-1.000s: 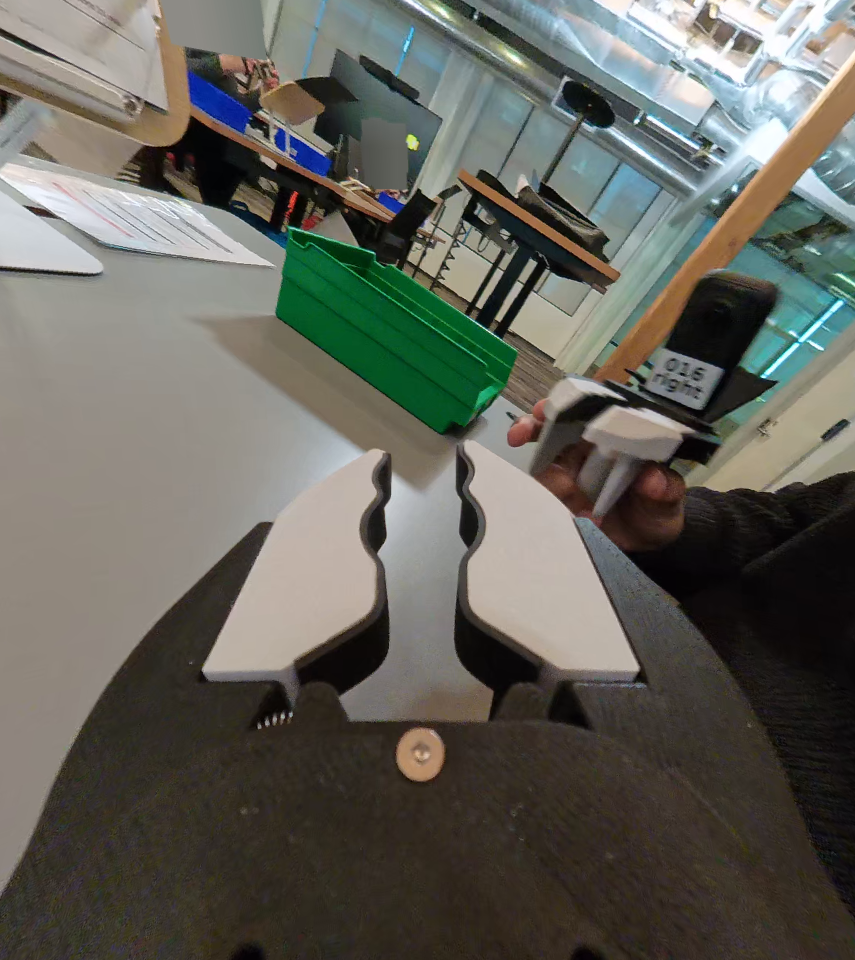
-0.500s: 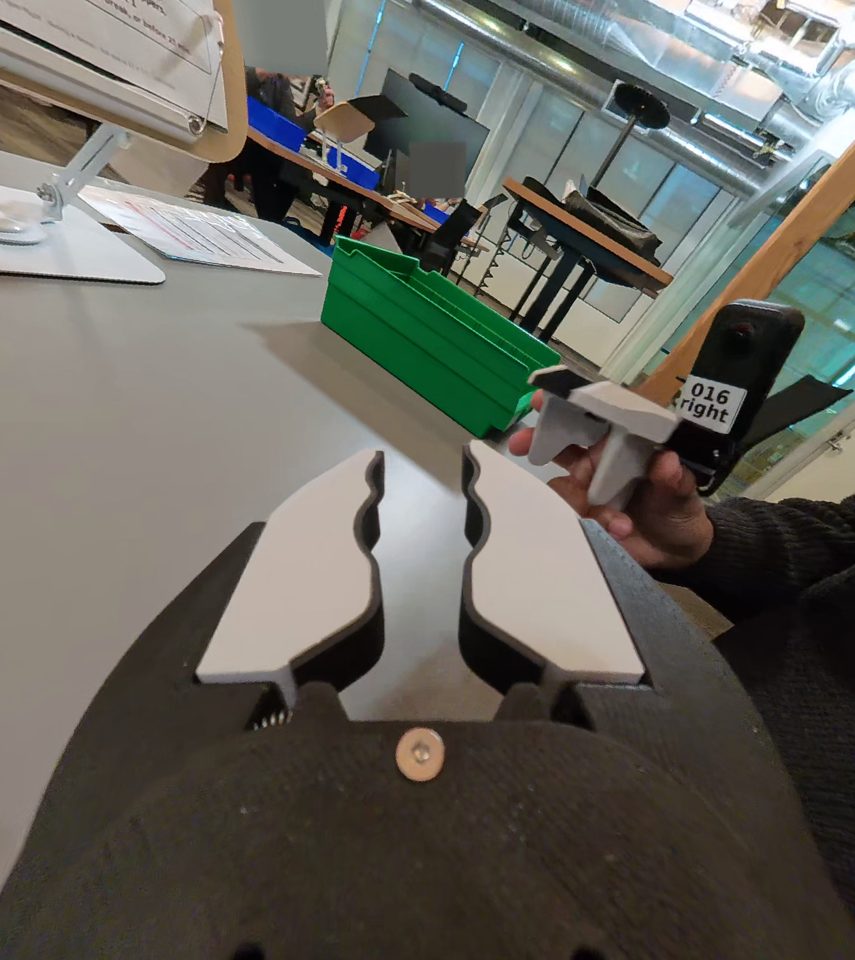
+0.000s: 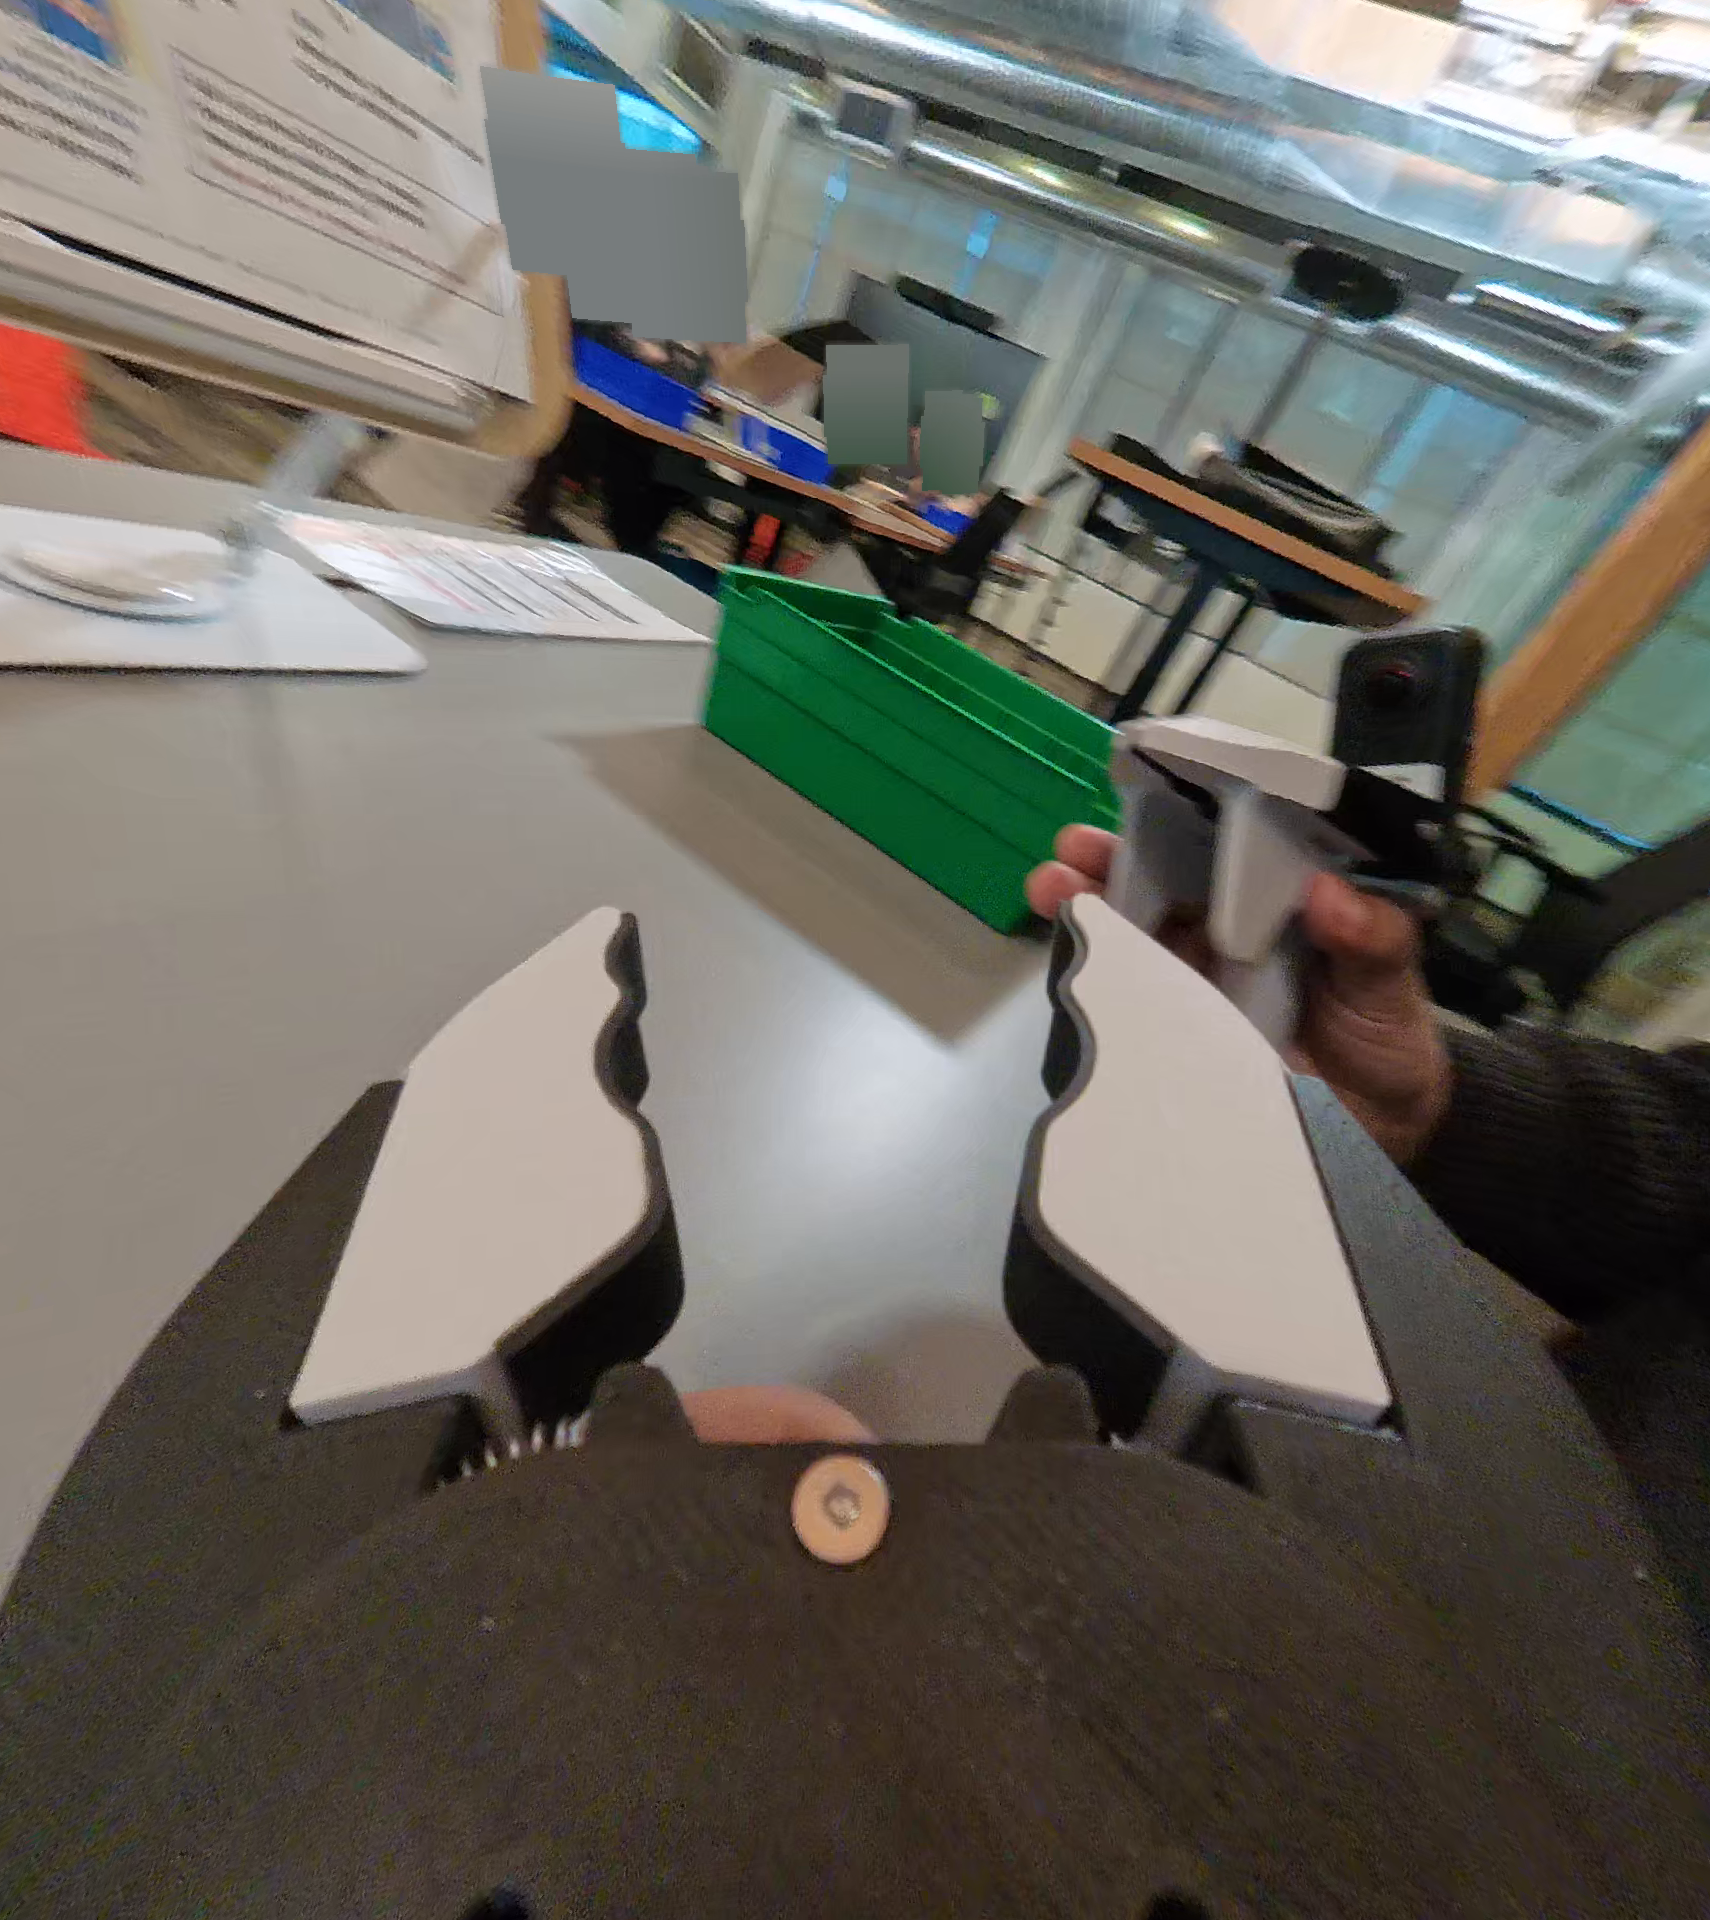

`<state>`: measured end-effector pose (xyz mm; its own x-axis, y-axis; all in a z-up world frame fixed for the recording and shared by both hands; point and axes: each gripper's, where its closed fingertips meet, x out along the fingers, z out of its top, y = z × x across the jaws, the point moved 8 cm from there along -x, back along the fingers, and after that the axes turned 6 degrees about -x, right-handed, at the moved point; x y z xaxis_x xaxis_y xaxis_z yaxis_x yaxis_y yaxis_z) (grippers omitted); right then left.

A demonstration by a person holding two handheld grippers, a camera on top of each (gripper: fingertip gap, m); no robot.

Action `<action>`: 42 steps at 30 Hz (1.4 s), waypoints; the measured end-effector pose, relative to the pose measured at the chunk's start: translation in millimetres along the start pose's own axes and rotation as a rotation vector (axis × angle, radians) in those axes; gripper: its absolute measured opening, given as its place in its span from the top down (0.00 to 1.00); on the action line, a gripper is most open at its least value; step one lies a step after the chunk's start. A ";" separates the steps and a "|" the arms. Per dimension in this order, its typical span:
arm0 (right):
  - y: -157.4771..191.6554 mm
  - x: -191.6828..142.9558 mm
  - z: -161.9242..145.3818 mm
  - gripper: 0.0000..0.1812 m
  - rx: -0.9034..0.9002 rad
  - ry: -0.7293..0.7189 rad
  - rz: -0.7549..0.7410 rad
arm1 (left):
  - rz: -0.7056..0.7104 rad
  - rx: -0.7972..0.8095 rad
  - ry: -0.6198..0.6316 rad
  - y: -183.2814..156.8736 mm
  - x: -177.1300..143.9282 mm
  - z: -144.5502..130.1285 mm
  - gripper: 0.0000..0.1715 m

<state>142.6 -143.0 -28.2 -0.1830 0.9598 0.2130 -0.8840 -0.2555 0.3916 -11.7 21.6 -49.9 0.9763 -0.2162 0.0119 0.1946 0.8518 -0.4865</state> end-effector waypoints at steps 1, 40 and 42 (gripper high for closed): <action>-1.9 -1.9 1.5 1.00 -0.039 -0.003 -0.039 | -0.068 -0.031 0.028 -4.0 1.6 -1.6 0.54; -11.0 8.5 -52.5 0.63 0.007 0.458 0.092 | -0.135 -0.042 0.238 7.1 13.2 -25.1 0.59; -11.8 8.8 -53.4 0.63 0.015 0.460 0.092 | -0.133 -0.045 0.238 8.3 13.7 -25.4 0.59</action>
<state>128.4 -125.3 -78.8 -0.4346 0.8845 -0.1699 -0.8497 -0.3401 0.4029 0.9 13.6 -76.0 0.8915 -0.4355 -0.1250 0.3099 0.7872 -0.5332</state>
